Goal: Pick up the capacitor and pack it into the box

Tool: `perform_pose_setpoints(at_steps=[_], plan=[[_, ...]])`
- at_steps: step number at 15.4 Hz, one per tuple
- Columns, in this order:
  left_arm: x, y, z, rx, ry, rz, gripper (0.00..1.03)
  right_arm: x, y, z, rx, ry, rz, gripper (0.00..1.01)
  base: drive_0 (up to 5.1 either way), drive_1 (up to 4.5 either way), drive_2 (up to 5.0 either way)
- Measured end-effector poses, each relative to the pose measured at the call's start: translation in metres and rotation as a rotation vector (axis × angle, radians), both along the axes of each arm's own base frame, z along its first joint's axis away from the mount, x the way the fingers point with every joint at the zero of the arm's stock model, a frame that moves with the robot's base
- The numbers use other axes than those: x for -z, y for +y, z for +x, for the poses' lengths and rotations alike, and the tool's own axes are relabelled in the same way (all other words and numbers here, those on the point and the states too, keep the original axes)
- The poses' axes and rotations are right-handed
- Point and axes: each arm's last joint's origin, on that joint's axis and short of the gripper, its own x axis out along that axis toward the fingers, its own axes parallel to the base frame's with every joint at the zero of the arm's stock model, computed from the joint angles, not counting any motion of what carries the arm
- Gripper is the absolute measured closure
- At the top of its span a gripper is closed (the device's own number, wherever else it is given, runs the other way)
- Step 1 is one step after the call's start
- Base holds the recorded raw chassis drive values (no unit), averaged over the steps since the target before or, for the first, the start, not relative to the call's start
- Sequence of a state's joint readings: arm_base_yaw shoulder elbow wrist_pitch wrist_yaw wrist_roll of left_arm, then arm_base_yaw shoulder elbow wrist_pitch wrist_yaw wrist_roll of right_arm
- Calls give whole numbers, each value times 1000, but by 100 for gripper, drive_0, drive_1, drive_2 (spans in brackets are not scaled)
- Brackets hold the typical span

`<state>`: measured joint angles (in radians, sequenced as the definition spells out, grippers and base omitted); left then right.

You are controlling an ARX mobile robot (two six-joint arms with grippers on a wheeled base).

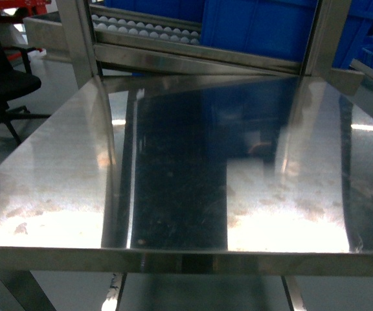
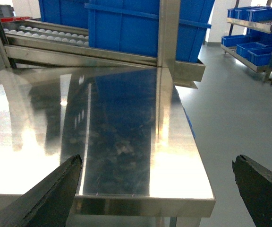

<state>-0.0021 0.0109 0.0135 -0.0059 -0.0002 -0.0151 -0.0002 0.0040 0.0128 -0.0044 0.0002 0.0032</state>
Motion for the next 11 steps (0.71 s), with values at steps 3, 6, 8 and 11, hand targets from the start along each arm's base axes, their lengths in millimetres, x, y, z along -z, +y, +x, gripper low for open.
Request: perform_pose_setpoints(at_steps=[3, 6, 8, 11], plan=[[0, 0, 0, -1, 1, 1, 58, 0, 0, 0, 0, 2, -1, 3, 0, 0, 0], [0, 0, 0, 0, 2, 5, 58, 0, 0, 0, 0, 1, -2, 3, 0, 0, 0], [0, 0, 0, 0, 1, 5, 58, 0, 0, 0, 0, 1, -1, 3, 0, 0, 0], [0, 0, 0, 0, 1, 5, 58, 0, 0, 0, 0, 1, 0, 3, 0, 0, 0]])
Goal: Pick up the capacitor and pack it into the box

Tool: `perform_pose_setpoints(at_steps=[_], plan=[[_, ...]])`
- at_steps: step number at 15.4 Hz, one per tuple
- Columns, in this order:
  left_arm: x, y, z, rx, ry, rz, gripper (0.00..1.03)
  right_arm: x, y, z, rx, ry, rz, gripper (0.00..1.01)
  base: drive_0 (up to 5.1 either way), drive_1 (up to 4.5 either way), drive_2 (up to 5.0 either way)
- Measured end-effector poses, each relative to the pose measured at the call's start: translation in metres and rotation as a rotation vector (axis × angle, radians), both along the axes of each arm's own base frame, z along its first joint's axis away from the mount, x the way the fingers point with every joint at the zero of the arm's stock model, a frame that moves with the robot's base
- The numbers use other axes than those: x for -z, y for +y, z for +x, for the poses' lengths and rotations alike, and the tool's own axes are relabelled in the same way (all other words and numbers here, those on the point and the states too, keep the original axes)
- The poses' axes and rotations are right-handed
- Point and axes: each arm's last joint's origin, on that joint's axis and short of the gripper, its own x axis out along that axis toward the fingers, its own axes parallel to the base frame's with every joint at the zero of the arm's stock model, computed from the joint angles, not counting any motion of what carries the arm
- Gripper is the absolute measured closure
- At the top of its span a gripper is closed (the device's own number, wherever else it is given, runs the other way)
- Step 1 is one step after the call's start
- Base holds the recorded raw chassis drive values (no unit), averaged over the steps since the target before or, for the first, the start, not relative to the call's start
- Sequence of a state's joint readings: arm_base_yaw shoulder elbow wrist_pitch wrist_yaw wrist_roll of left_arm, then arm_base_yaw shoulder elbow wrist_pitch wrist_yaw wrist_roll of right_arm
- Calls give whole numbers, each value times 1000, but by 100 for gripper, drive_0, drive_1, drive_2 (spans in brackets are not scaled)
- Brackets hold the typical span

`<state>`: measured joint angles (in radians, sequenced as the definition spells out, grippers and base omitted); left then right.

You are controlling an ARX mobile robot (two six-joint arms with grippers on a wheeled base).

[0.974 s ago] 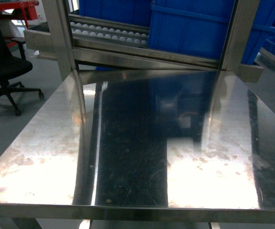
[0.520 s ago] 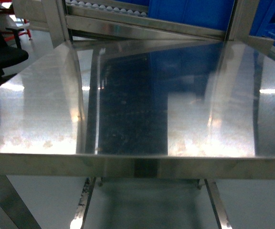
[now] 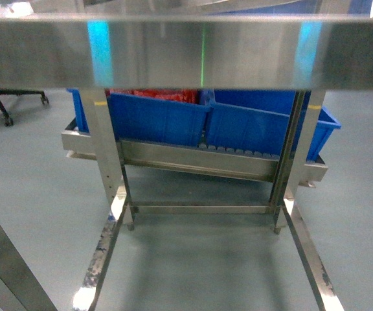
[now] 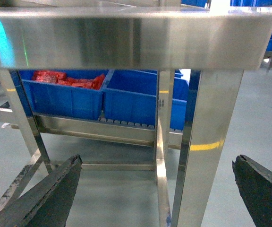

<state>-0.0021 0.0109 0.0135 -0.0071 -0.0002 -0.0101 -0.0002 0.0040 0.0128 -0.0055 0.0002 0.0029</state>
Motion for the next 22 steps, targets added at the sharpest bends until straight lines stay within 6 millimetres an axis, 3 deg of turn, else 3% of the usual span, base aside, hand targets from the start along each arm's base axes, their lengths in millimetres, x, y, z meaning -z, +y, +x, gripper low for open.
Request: perform_pose_setpoints(at_steps=[22], plan=[[0, 0, 0, 0, 0, 8, 58, 0, 0, 0, 0, 0, 0, 3, -22, 11, 11]])
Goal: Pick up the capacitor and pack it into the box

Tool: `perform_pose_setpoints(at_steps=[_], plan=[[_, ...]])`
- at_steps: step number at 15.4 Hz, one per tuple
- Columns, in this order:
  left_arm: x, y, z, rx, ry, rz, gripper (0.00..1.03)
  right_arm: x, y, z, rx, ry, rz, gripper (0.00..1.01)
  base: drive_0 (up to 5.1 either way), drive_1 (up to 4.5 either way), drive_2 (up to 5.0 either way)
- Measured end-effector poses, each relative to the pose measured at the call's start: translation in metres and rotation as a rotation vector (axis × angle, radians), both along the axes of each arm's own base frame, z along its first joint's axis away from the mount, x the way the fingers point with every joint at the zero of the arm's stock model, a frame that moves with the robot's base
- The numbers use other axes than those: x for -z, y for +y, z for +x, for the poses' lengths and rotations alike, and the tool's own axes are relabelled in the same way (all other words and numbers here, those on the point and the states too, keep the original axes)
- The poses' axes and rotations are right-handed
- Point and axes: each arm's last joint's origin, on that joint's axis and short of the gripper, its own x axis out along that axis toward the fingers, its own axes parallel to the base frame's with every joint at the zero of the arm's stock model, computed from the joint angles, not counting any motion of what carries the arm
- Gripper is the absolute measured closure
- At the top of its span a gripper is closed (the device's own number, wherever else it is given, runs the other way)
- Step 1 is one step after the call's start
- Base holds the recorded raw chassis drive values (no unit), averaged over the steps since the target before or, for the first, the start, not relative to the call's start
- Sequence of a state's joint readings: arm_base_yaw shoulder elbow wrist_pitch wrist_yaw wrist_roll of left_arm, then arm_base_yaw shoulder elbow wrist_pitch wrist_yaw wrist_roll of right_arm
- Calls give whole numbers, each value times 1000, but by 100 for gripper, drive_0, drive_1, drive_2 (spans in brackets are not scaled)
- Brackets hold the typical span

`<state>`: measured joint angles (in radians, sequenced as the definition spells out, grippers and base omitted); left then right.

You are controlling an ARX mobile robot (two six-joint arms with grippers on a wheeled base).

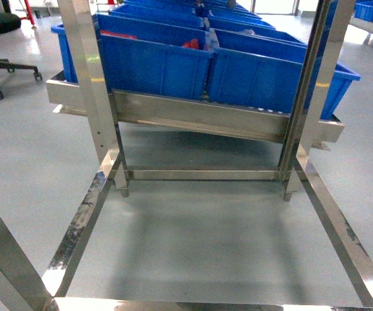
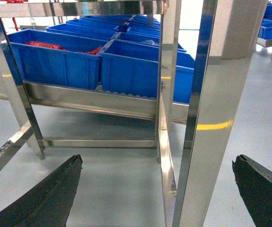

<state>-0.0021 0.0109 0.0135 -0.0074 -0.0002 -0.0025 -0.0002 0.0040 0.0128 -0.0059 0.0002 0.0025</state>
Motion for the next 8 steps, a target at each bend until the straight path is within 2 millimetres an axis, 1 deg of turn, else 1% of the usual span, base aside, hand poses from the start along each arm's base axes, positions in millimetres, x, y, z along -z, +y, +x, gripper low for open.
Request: perform_pose_setpoints(at_steps=[8], plan=[[0, 0, 0, 0, -2, 2, 58, 0, 0, 0, 0, -1, 0, 3, -493, 251, 251]])
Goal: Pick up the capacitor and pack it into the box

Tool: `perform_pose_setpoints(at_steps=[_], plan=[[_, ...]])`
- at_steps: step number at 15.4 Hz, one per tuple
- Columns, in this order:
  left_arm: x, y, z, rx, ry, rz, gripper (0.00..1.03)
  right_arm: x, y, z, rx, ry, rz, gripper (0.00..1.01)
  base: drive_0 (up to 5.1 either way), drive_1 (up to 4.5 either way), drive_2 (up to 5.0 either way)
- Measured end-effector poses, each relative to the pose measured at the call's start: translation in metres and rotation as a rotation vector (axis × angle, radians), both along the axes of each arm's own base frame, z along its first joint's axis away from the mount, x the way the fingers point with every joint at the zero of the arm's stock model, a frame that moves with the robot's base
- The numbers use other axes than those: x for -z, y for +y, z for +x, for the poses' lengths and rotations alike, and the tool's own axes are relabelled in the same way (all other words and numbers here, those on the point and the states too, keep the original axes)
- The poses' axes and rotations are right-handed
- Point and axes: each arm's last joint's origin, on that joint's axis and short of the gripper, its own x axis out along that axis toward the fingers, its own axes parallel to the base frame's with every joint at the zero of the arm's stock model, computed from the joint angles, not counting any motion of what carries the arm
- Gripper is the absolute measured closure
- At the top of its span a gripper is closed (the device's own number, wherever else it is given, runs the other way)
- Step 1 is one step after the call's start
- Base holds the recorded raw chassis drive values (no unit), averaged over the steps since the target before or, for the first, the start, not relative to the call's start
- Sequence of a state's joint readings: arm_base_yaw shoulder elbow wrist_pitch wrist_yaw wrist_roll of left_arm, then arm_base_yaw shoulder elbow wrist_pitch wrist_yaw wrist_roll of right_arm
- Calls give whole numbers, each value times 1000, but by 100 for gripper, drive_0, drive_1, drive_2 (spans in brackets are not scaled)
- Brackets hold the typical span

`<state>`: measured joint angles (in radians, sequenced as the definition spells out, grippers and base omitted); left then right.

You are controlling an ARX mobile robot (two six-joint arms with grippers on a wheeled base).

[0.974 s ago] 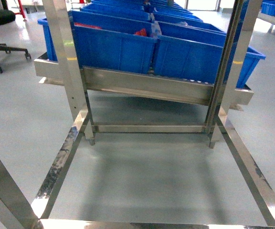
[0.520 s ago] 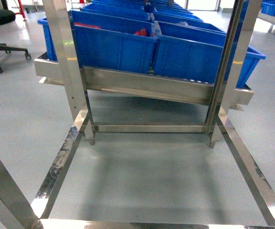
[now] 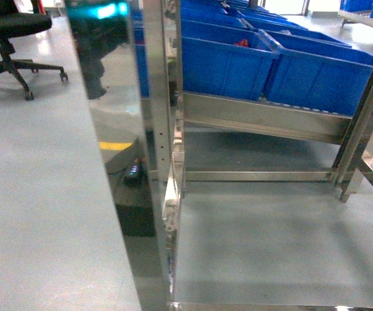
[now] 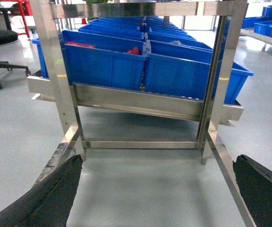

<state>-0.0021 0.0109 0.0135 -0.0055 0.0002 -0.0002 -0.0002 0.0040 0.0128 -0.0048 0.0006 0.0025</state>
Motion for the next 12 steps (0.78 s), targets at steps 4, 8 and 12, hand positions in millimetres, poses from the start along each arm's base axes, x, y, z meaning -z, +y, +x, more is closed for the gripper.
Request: perform_pose_setpoints(at_steps=[4, 8, 12], plan=[[0, 0, 0, 1, -1, 0, 58, 0, 0, 0, 0, 1, 0, 3, -492, 253, 253], [0, 0, 0, 0, 2, 0, 58, 0, 0, 0, 0, 0, 0, 3, -499, 247, 247], [0, 0, 0, 0, 0, 0, 58, 0, 0, 0, 0, 0, 0, 3, -494, 251, 251]])
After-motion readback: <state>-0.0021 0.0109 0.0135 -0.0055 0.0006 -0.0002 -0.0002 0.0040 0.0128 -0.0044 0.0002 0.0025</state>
